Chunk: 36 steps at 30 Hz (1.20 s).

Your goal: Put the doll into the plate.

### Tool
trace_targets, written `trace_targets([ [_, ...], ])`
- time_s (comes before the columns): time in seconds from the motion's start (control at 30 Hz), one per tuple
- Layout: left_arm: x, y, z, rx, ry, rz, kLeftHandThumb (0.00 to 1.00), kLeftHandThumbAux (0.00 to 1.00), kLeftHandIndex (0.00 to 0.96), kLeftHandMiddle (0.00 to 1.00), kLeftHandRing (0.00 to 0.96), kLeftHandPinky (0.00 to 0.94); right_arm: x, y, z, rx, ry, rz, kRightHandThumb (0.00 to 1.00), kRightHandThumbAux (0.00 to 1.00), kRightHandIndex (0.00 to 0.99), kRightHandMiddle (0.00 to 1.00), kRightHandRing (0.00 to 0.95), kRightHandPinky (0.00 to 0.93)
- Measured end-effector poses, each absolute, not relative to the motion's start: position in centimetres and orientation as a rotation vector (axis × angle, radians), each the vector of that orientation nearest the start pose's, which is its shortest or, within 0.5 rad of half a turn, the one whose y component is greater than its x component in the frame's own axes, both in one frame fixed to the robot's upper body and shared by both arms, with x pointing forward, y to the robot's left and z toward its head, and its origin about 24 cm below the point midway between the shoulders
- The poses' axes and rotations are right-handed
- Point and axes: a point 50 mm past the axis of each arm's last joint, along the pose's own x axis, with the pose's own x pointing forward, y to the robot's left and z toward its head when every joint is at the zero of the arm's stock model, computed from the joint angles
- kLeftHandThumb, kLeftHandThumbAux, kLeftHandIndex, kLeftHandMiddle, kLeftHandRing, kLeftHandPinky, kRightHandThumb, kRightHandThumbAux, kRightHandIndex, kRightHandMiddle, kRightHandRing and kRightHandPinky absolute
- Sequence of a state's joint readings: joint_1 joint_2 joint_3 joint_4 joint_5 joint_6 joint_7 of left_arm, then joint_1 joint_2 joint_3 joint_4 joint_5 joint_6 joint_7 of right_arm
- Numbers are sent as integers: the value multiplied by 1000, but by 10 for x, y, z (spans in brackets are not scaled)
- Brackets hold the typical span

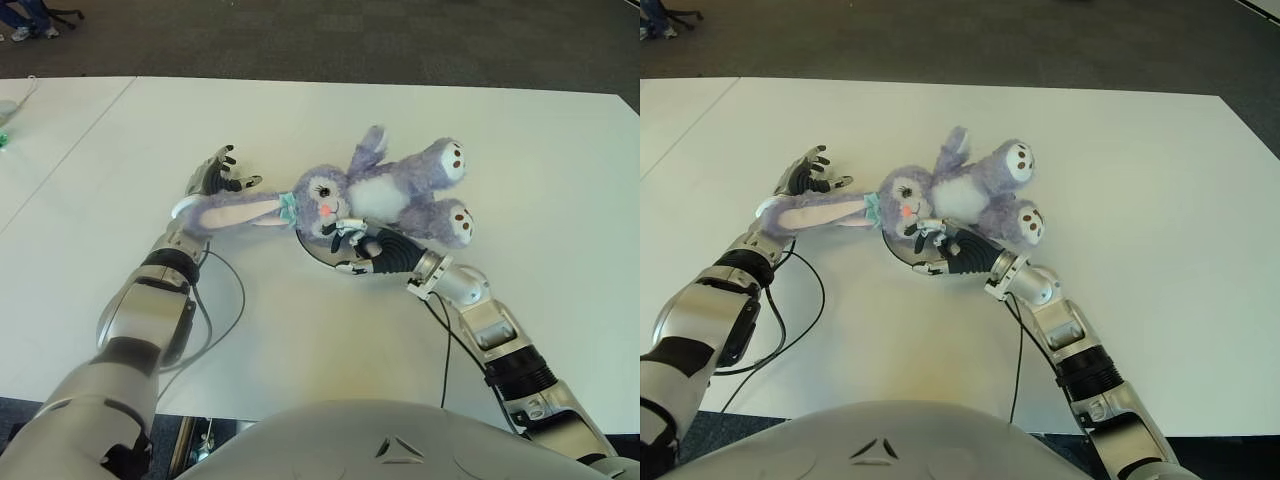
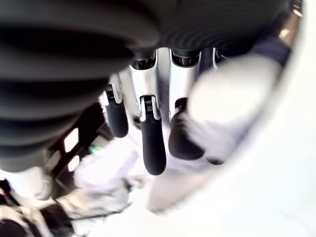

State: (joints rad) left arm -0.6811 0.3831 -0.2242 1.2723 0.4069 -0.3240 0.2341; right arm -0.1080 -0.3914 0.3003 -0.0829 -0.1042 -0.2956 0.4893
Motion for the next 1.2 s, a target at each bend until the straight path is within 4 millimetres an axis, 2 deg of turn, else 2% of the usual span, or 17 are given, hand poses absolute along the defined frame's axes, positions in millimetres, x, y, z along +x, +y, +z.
trace_targets([
  [0.2, 341, 229, 12, 917, 214, -20, 16, 472, 0, 193, 212, 192, 242, -114, 123, -494, -483, 813, 54, 299, 0, 0, 0, 0],
  [0.47, 341, 228, 12, 935, 222, -31, 0, 455, 0, 155, 183, 195, 229, -124, 150, -437, -612, 803, 75, 290, 0, 0, 0, 0],
  [0.77, 342, 228, 12, 941, 225, -34, 23, 448, 0, 156, 184, 184, 220, -126, 154, -393, -617, 872, 83, 242, 0, 0, 0, 0],
  [0.9, 342, 227, 12, 938, 224, -37, 28, 439, 0, 133, 153, 142, 216, -134, 159, -407, -603, 897, 83, 218, 0, 0, 0, 0],
  [1.0, 342, 228, 12, 935, 225, -37, 34, 441, 0, 122, 143, 148, 213, -141, 160, -428, -577, 891, 80, 200, 0, 0, 0, 0],
  [1.2, 343, 229, 13, 935, 224, -35, 25, 446, 0, 130, 147, 158, 221, -149, 140, -342, -420, 853, 34, 196, 0, 0, 0, 0],
])
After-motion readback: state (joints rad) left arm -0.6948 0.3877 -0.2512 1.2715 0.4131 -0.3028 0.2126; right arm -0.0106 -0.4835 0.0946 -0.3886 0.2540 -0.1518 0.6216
